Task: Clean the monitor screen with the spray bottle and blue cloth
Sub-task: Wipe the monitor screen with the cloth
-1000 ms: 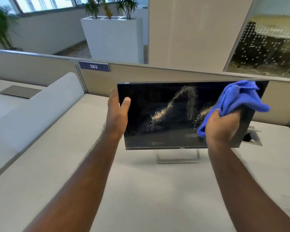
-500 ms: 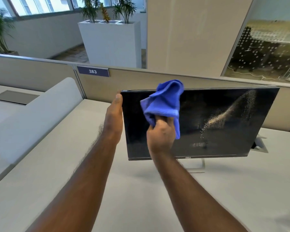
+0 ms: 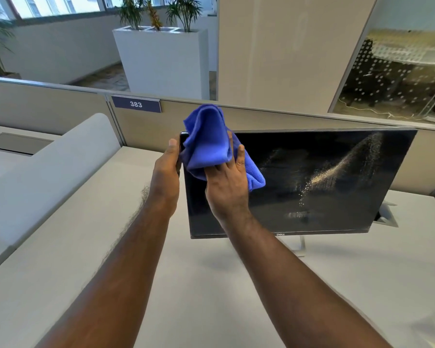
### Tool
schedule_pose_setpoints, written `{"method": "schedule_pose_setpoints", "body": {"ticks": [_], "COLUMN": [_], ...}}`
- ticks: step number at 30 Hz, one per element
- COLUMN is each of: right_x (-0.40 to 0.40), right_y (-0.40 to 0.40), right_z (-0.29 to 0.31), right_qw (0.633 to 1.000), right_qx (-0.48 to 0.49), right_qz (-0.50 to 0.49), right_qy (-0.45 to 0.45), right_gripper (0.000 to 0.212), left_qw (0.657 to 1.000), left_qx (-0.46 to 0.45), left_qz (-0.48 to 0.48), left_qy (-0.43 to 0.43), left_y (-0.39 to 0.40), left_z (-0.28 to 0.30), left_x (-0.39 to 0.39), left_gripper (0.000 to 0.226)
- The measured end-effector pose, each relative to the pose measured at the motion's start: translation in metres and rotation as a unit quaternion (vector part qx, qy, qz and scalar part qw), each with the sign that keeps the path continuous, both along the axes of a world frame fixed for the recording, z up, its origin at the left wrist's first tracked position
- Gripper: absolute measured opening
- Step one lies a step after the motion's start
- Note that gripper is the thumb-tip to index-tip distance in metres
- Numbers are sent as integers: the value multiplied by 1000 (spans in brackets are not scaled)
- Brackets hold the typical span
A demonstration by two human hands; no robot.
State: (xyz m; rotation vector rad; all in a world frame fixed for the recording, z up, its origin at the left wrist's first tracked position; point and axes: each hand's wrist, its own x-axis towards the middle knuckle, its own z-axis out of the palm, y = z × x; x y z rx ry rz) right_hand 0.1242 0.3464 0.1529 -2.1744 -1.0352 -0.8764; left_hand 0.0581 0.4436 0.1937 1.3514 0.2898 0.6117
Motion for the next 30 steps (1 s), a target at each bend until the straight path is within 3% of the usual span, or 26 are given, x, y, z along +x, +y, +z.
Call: {"method": "schedule_pose_setpoints", "body": {"ticks": [8, 11, 22, 30], "right_x": [-14, -18, -5, 17], "right_y": [2, -6, 6, -65], "right_z": [-32, -50, -10, -29], "right_qw": [995, 993, 992, 995], "right_qx": [-82, -105, -97, -51], "right_qz": [15, -4, -14, -77], "right_qy": [-49, -56, -77, -24], "right_gripper": [47, 47, 47, 45], "left_qw": [999, 999, 1000, 998], "left_qx": [-50, -50, -8, 53], "left_qz": [4, 8, 4, 36], "left_qy": [-6, -13, -6, 8], "left_y": [1, 3, 5, -3], "left_z": [-2, -2, -4, -4], "left_x": [-3, -1, -1, 6], "left_gripper": [40, 50, 40, 37]}}
